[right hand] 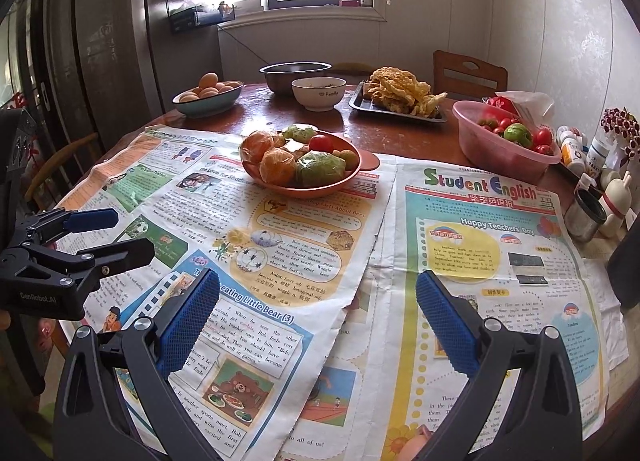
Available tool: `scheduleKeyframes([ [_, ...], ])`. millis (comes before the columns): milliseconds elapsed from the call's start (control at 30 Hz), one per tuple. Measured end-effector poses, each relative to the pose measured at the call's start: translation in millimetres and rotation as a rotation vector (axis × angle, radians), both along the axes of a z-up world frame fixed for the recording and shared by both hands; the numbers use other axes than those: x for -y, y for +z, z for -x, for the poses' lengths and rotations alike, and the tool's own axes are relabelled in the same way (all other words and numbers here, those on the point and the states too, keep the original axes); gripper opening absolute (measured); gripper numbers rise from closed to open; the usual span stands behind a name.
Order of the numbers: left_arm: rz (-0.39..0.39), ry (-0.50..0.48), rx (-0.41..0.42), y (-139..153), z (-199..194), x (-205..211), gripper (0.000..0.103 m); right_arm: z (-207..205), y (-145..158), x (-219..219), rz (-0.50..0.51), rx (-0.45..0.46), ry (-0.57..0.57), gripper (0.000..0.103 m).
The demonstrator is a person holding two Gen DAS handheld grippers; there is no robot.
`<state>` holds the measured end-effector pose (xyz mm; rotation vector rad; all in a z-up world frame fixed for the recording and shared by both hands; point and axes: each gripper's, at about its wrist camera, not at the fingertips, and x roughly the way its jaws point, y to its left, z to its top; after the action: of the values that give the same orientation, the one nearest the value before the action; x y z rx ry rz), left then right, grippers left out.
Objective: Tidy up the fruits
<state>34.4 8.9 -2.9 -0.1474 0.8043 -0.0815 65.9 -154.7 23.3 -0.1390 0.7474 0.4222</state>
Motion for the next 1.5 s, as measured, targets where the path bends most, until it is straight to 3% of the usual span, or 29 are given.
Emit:
scheduleKeyframes([
  [1500,-0.017,0.011,-0.022,-2.0,-0.5,-0.5,0.093,-0.5,2.0,-0.4,0.006,0.002,-0.003,0.099],
])
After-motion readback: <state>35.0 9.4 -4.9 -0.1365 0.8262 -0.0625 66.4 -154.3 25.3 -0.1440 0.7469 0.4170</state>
